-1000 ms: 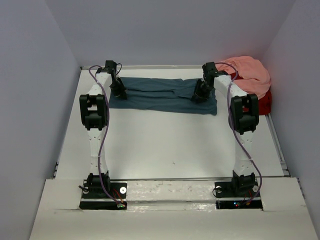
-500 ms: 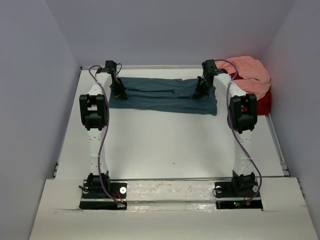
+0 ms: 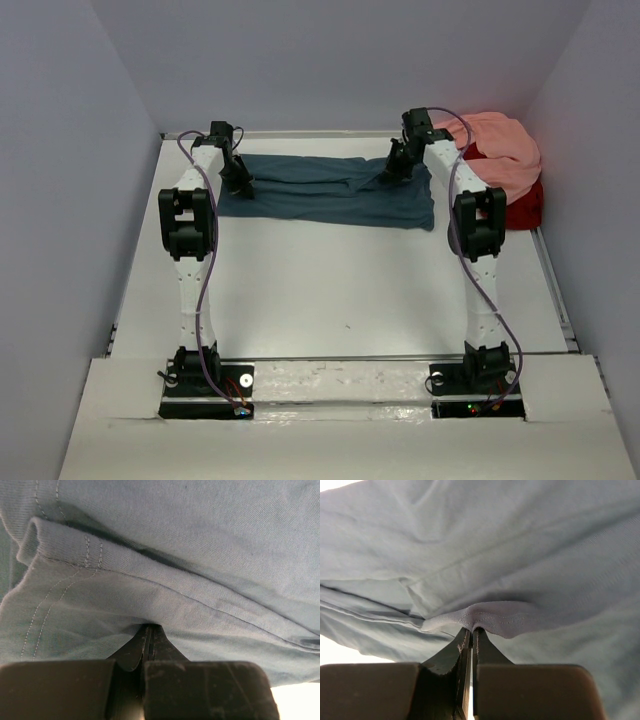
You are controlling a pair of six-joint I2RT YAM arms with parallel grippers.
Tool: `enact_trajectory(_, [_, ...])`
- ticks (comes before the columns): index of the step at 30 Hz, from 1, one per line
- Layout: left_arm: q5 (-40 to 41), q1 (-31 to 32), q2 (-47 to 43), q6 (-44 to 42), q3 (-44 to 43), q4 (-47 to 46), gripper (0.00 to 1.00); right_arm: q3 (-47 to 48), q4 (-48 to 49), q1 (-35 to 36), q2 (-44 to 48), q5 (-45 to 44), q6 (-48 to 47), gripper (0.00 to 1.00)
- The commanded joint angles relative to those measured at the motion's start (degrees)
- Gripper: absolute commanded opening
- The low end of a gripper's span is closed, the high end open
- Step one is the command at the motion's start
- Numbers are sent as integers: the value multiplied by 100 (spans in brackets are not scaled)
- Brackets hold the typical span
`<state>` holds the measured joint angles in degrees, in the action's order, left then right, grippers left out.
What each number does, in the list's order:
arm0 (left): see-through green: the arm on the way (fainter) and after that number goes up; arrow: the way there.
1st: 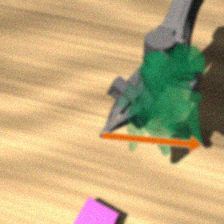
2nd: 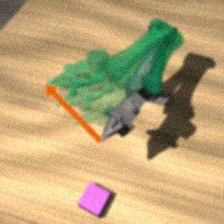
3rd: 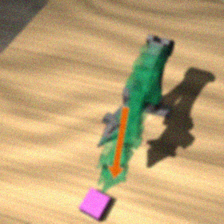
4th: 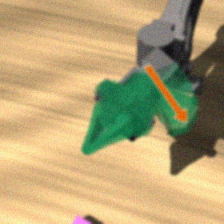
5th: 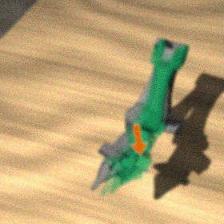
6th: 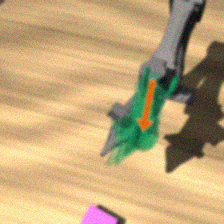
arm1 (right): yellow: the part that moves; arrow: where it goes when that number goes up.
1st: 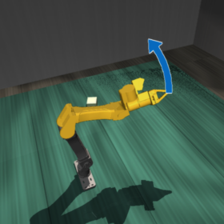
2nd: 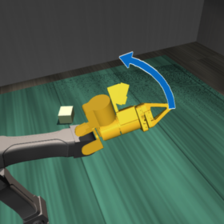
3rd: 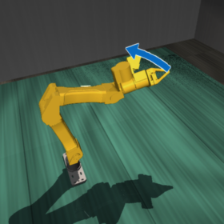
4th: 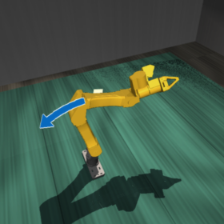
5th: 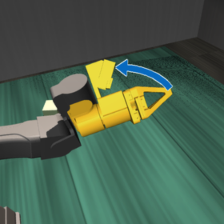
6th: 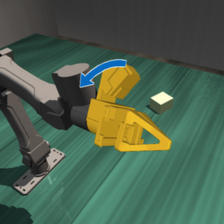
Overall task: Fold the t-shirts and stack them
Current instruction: Fold the other side of the tshirt into a rectangle
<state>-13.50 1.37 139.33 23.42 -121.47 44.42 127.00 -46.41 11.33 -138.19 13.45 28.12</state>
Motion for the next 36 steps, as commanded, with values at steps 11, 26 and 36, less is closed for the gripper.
enact_trajectory(11, [383, -84, 51, -197, 290, 233, 0, 712, 844, 1, -559, 1264, 106, 0])
enact_trajectory(26, [392, -84, 42, -180, 457, 172, 0, 1248, 1608, 1, -1008, 1696, 97, 0])
enact_trajectory(36, [444, -84, -169, -233, 800, 58, 0, 1415, 2057, 1, -1210, 1652, -184, 57])
